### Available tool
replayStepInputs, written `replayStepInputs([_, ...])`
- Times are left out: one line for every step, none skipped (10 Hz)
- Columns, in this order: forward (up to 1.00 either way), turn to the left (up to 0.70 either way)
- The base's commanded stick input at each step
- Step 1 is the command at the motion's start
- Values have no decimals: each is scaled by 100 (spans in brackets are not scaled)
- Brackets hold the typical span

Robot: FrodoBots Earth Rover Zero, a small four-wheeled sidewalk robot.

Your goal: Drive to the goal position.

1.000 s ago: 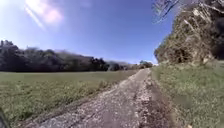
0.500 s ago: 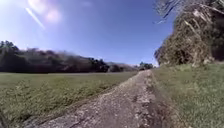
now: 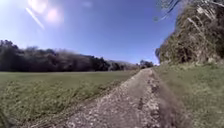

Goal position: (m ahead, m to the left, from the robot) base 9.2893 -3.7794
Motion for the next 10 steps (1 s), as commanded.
replayStepInputs([70, 0])
replayStepInputs([70, 0])
replayStepInputs([70, 0])
replayStepInputs([70, 0])
replayStepInputs([70, -27])
replayStepInputs([70, -27])
replayStepInputs([70, -27])
replayStepInputs([70, -27])
replayStepInputs([70, -27])
replayStepInputs([70, -11])
